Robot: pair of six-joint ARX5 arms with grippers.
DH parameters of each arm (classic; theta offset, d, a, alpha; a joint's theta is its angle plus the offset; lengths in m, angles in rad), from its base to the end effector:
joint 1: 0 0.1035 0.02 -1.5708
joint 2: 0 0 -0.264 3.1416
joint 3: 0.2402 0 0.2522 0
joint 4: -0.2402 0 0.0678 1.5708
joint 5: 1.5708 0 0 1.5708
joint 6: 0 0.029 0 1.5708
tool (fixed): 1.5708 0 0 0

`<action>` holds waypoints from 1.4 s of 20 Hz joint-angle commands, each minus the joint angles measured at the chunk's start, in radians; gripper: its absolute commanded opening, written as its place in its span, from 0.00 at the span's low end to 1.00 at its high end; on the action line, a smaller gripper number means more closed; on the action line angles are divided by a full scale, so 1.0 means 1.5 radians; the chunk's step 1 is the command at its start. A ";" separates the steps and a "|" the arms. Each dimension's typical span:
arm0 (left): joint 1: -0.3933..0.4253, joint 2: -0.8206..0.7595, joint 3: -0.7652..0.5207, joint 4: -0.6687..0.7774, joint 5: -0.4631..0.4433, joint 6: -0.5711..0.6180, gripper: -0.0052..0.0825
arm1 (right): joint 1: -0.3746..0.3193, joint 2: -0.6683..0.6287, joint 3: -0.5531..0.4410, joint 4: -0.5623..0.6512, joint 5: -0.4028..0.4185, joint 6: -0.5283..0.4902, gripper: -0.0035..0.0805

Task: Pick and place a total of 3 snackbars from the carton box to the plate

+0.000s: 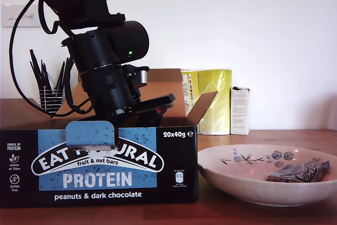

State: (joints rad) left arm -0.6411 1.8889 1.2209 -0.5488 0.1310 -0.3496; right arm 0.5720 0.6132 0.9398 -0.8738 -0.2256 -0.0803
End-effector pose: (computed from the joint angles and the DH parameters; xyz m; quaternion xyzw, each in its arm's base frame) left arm 0.2907 -0.2216 0.1591 0.0098 0.5984 -0.2081 0.7737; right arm 0.0796 0.0590 0.3409 -0.0821 0.2509 0.3842 0.8847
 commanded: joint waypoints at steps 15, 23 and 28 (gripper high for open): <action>-0.015 0.036 -0.003 -0.020 -0.076 0.011 0.44 | 0.003 -0.001 -0.012 0.021 -0.001 -0.004 0.03; -0.014 0.030 -0.001 -0.038 -0.073 0.019 0.26 | 0.003 -0.001 -0.012 0.020 -0.001 -0.004 0.03; -0.014 -0.041 0.000 -0.073 -0.074 0.024 0.26 | 0.003 -0.001 -0.012 0.016 -0.001 -0.005 0.03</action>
State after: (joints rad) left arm -0.6598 1.8774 1.2301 -0.6537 0.0235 -0.3256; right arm 0.5720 0.6132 0.9398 -0.8528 -0.2256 -0.0807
